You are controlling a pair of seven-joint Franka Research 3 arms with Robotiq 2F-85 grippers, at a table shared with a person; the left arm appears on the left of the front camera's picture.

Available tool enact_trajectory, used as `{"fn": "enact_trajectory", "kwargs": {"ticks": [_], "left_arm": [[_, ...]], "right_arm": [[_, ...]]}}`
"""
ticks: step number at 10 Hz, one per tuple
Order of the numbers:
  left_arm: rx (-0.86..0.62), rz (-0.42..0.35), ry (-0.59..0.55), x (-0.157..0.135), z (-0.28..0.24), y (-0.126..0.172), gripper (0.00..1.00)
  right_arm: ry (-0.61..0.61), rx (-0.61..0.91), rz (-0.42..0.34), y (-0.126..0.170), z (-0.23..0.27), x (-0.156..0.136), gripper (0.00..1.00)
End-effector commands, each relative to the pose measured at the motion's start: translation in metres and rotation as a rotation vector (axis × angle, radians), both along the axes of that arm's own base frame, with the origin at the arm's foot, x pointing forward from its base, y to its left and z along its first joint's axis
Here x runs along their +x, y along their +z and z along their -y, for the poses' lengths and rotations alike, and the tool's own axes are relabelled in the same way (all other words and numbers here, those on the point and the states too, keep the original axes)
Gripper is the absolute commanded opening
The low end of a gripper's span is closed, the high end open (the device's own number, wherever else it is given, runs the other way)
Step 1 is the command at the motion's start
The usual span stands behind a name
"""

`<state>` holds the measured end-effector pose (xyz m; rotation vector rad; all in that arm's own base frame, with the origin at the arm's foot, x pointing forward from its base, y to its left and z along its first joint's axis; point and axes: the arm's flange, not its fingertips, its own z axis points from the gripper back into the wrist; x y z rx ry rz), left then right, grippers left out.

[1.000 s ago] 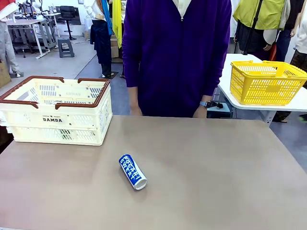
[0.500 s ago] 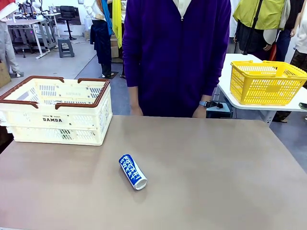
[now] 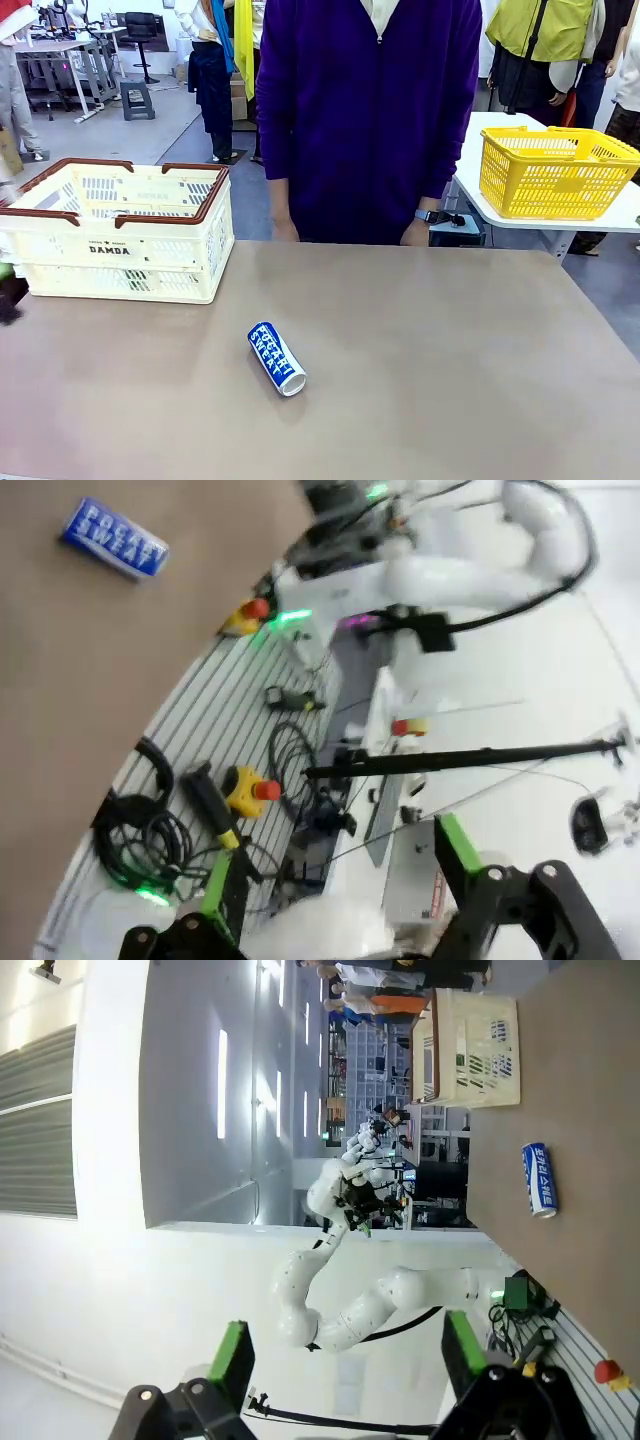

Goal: Place the drinks into the Shopping basket.
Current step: Pick up one drink and place it into the Shopping basket.

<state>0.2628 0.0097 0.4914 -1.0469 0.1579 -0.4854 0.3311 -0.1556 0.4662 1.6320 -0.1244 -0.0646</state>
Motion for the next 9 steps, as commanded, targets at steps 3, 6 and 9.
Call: {"fn": "enact_trajectory", "kwargs": {"ticks": [3, 6, 9], "left_arm": [[0.413, 0.273, 0.68, 0.05, 0.167, 0.05, 1.0], [0.619, 0.625, 0.674, 0.041, 0.226, 0.029, 1.0], [0.724, 0.609, 0.525, 0.04, 0.245, -0.01, 1.0]], "right_arm": [[0.012, -0.002, 0.005, 0.001, 0.003, 0.0, 1.0], [0.012, -0.002, 0.005, 0.001, 0.003, 0.0, 1.0], [0.012, -0.002, 0.005, 0.001, 0.003, 0.0, 1.0]]}}
